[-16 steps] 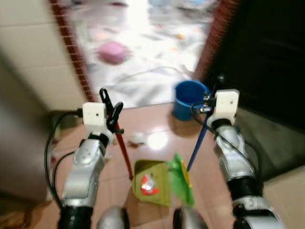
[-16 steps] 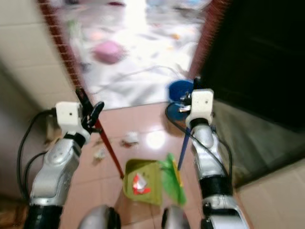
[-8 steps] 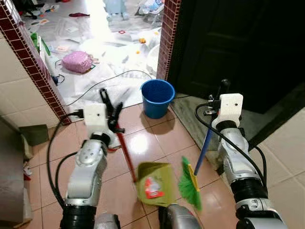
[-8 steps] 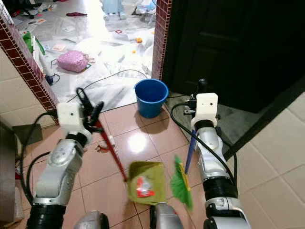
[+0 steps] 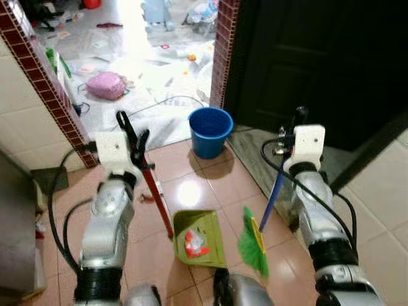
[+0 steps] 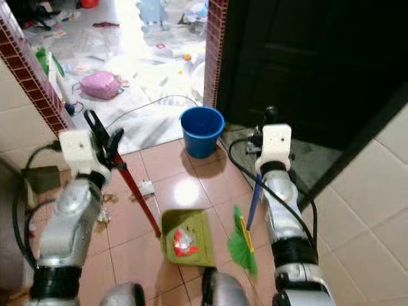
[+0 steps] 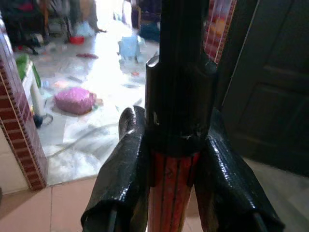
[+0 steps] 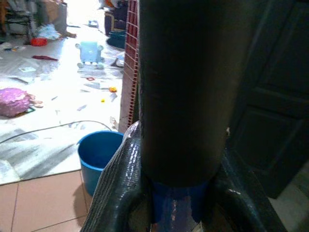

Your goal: Sweep floor

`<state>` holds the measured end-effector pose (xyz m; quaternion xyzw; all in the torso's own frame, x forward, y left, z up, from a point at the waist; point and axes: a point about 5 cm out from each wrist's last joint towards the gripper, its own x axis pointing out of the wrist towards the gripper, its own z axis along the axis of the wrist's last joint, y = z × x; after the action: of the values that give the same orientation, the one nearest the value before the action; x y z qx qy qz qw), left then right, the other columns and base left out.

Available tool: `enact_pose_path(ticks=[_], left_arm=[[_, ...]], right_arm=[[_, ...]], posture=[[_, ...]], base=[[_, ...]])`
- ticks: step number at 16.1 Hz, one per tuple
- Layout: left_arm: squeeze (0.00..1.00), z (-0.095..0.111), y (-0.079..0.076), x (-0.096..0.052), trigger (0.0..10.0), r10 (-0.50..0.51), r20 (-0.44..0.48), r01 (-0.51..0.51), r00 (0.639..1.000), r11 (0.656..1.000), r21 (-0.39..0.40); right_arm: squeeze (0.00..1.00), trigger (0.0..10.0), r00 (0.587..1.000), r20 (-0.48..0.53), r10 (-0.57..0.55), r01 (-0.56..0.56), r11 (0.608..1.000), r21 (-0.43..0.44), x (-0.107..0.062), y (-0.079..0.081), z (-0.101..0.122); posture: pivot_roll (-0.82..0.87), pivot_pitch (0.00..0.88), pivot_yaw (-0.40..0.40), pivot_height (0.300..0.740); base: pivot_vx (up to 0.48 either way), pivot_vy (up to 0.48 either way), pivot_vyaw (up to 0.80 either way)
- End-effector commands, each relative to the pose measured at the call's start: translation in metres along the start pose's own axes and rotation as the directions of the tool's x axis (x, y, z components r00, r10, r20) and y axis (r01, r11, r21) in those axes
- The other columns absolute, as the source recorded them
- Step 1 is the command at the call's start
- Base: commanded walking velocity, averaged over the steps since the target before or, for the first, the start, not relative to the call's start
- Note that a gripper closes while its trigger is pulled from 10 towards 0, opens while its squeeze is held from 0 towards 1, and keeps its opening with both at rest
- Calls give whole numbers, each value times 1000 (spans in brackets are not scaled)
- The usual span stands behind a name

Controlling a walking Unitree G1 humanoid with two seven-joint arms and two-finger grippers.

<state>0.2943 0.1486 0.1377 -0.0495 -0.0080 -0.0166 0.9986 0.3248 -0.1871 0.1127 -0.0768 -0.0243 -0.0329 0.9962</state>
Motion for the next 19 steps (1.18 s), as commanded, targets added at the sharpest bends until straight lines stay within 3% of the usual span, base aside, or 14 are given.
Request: enact_pose_path(ticks=[1,6,16,19], left_arm=[[0,13,2,1,10000,5,66,-5,998,1000,-7],[0,22,2,4,10000,16,96,-13,995,1000,-24],[0,87,16,20,10000,114,293,-94,949,992,-84],[0,119,21,24,10000,140,376,-106,916,988,-111]], right_arm=[[0,10000,1000,26,5,-5,1000,-16,4,1,7],[0,10000,1000,24,2,-1,1000,-23,3,0,7],[0,10000,996,-34,-78,72,987,-147,2,-14,-6],[0,10000,996,-43,-82,74,985,-158,3,-14,-9]], posture=[[-44,86,-10,740],[-45,87,-11,740],[-49,87,-15,740],[-47,84,-17,740]], base=[[0,0,0],[0,0,0],[0,0,0],[0,0,0]])
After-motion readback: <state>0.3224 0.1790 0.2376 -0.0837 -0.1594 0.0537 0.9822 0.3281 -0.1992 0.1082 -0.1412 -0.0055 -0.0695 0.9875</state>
